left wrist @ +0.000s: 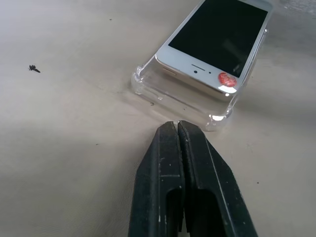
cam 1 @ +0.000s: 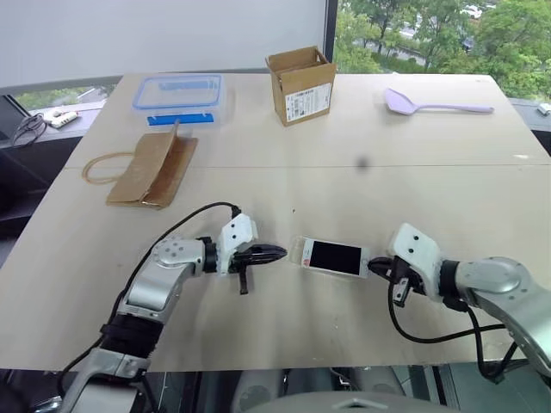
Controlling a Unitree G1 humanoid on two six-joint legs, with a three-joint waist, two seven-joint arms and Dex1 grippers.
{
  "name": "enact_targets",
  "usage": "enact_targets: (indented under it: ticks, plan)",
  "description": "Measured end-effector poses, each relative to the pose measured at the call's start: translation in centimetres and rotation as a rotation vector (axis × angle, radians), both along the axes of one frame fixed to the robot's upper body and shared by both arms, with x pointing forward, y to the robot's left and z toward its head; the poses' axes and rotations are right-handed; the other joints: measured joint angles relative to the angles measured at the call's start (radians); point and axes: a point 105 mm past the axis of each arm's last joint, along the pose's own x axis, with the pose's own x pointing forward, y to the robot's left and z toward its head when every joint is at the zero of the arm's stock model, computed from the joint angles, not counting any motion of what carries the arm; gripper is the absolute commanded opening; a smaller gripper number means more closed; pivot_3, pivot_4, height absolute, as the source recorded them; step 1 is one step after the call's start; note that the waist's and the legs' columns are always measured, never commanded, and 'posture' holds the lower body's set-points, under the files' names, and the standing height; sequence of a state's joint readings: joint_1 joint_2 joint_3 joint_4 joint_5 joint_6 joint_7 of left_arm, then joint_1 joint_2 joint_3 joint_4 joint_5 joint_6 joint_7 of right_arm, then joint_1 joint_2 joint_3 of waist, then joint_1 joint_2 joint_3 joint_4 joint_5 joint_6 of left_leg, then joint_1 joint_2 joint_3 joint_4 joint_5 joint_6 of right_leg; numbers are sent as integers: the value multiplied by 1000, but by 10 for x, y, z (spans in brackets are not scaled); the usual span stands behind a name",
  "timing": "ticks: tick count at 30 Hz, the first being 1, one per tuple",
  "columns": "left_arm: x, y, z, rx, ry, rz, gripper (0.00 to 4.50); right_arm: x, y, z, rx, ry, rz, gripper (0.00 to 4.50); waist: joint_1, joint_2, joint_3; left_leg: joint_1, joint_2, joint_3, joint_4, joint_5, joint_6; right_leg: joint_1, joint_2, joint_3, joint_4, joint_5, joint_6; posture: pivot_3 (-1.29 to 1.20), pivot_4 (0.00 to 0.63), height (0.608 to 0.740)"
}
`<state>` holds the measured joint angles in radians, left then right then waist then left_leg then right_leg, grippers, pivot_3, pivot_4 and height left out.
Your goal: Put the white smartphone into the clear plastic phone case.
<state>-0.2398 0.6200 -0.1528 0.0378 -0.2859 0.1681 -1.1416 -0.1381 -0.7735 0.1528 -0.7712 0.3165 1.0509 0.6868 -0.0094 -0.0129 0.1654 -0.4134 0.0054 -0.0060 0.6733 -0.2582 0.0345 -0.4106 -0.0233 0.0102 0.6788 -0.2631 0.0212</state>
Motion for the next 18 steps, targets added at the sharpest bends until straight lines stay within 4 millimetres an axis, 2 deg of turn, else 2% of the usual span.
enact_targets:
  ticks: [5,9,18]
  plan:
    - [-2,-5,0,-1,0,9,46,3,10,1,-6,-8,53,31,0,0,0,0,0,-1,0,0,0,0,0,0,0,0,0,0,150,740]
    - [-8,-18,1,-4,14,-22,46,5,20,2,-10,-13,114,31,0,0,0,-1,0,-1,1,0,0,0,0,-1,0,0,0,0,150,740]
    - [-13,-25,5,-2,11,-30,46,8,25,1,-18,-7,164,31,-2,0,0,0,0,-1,1,0,0,0,0,-1,0,0,0,0,150,740]
